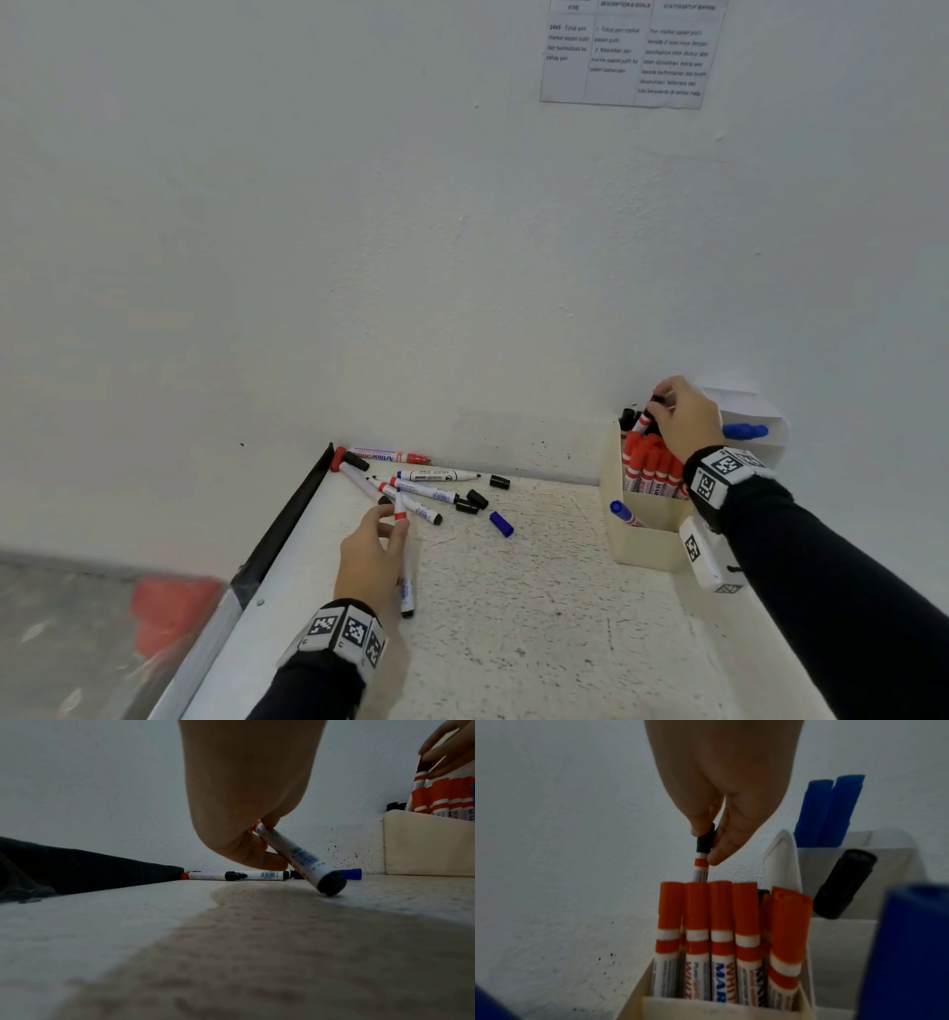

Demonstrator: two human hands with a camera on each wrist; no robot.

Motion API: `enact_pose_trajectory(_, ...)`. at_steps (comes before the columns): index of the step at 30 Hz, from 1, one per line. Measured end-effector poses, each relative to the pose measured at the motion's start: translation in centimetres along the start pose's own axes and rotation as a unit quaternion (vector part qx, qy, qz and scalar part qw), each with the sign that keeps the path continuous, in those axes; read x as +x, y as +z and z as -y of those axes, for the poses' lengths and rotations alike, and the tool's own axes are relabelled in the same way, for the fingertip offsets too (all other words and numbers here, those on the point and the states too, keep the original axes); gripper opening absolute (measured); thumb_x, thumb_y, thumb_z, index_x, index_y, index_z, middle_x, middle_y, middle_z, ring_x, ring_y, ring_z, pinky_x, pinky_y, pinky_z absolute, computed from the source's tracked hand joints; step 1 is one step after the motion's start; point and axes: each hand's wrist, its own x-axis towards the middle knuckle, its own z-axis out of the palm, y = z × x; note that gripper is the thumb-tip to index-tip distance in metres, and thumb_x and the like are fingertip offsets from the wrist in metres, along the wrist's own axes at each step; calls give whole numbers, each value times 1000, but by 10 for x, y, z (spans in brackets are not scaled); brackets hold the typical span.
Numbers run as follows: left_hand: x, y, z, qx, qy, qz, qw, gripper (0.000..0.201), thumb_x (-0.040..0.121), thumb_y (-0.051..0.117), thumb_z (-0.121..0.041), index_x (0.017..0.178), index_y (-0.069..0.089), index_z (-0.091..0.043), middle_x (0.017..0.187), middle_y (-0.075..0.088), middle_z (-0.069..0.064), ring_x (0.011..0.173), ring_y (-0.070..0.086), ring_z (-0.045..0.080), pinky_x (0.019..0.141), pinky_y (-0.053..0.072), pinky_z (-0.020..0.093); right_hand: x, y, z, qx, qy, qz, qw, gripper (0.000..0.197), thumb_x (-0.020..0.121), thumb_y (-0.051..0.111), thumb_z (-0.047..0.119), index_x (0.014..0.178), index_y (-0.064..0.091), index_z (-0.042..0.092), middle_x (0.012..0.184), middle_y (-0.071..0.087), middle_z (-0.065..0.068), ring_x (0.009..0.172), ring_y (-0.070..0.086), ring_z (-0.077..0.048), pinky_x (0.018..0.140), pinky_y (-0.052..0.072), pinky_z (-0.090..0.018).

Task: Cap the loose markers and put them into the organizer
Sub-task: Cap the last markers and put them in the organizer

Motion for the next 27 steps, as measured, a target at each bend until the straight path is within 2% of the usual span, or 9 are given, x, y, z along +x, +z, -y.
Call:
enact_pose_trajectory(4,-1,2,-1,18,-5,6,1000,31,96,44,-25,124,48,-12,96,56,2,69,59,16,51,46,21,0,19,-8,-126,-12,169,977,38,96,40,35,128,48,16,124,57,-9,112,53,-30,97,41,-37)
enact_pose_trajectory(6,-1,3,-1,25,-4,5,1000,33,97,42,-24,126,47,-10,98,55,1,71,57,13,53,44,17,3,25,-11,-169,-15,212,962,44,94,35,44,132,41,21,131,52,-9,116,49,-31,100,41,-45)
enact_pose_trajectory(9,-2,1,-2,23,-14,5,1000,34,96,44,-19,128,48,-9,97,55,0,78,53,10,57,38,12,4,27,-8,-223,-11,264,938,54,96,29,48,142,28,19,149,31,-5,133,31,-34,111,27,-45)
enact_pose_trajectory(11,-2,0,-2,12,-23,24,999,36,93,50,-14,129,47,-9,92,55,-3,81,53,12,66,45,18,5,27,-7,-240,-13,278,930,59,95,25,51,145,22,18,154,22,-3,136,25,-34,113,23,-45)
enact_pose_trajectory(15,-2,-1,0,15,-24,53,998,46,87,57,-8,131,46,-11,87,54,-7,78,56,13,68,50,23,5,24,-2,-217,-4,280,935,54,95,25,50,136,36,15,146,35,-6,130,35,-33,110,27,-45)
enact_pose_trajectory(18,-3,-1,-1,-2,-25,33,999,42,86,58,-7,128,51,-9,88,56,-3,81,58,17,77,54,33,-1,21,18,-213,-32,243,946,50,96,34,41,139,36,16,152,25,-4,132,31,-34,109,27,-43)
enact_pose_trajectory(21,-3,1,-1,-15,-25,21,999,39,87,57,-7,126,52,-9,92,56,-1,79,58,16,70,53,27,-15,25,52,-103,-86,202,970,36,94,44,25,127,49,13,137,44,-9,123,41,-26,103,34,-36)
enact_pose_trajectory(24,-2,1,0,-32,-26,20,999,37,90,54,-9,127,50,-12,93,57,1,73,55,10,57,44,15,-41,39,88,-29,-99,296,949,27,96,44,24,117,55,12,122,57,-7,104,52,-16,91,40,-24)
enact_pose_trajectory(27,-3,1,0,-42,-24,25,999,35,91,53,-12,125,50,-16,88,58,-1,72,56,9,55,42,15,-68,69,100,-76,-90,433,894,38,95,44,29,131,46,17,135,49,-4,121,47,-19,102,35,-30)
